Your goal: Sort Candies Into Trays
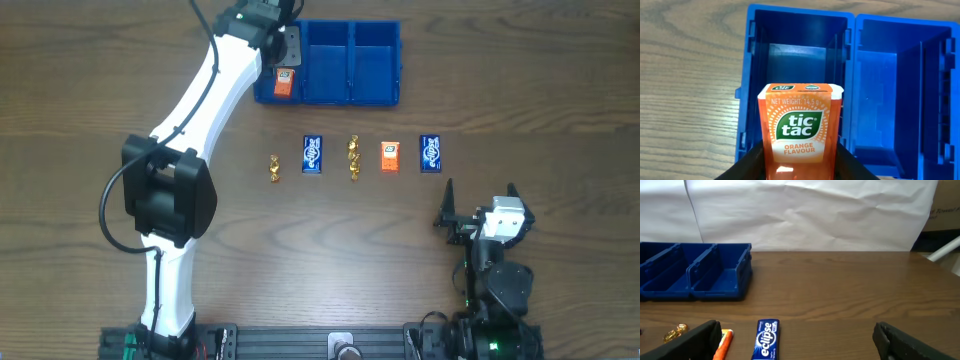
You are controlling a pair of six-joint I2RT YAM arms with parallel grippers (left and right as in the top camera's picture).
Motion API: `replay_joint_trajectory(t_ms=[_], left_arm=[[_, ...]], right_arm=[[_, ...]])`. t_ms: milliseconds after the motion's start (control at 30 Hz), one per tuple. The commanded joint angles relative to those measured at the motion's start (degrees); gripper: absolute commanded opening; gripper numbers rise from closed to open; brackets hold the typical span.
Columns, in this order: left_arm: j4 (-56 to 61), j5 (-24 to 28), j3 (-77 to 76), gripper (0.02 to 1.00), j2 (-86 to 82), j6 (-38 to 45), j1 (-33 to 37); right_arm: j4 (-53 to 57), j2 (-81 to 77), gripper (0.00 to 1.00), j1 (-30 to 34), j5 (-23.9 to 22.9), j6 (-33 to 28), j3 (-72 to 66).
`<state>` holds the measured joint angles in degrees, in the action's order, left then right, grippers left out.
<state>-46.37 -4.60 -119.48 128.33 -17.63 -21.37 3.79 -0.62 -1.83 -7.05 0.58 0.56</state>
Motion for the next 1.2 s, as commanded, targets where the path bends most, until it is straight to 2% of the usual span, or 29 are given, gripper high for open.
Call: replay_joint_trajectory(t_ms=[33,133,233,400,567,700,933,1067,1200], left_arm=[[-0.22,0.17,-0.09,0.546,1.68,0.81,0.9],[-0.04,0.2,-0.09,0.698,1.68,0.92,0.87],[0.39,0.33,-0.15,0.717,1.66,0.9,0.87],[-1.38,4.7,-6.08,0.757,1.29,0.13,-0.94],[-8.28,4.39,-13.62,0.737,1.29,-7.54,-8.41],[-10.91,2.69,-13.7,0.735,1.86,-15.47,-16.06],[-12.07,3.15,-10.56,0.726,5.53,-25.03,-26.25],[-9.18,4.33,-4.13,0.728,6.16,-29.03,-28.65],[-3.98,4.9,1.44,0.726,6.27,-29.38,-28.92]], right_arm=[[0.24,0.35,0.998,0.35,0.09,-0.66,-0.09],[0.24,0.35,0.998,0.35,0.09,-0.66,-0.09],[0.22,0.35,0.998,0.35,0.09,-0.66,-0.09],[0.22,0.35,0.998,0.35,0.09,-0.66,-0.09],[0.24,0.35,0.998,0.35,0.09,-0.66,-0.09],[0.24,0.35,0.998,0.35,0.09,-0.66,-0.09],[0.24,0.35,0.998,0.35,0.09,-0.66,-0.09],[0.22,0.35,0.998,0.35,0.09,-0.66,-0.09],[0.24,0.35,0.998,0.35,0.09,-0.66,-0.09]])
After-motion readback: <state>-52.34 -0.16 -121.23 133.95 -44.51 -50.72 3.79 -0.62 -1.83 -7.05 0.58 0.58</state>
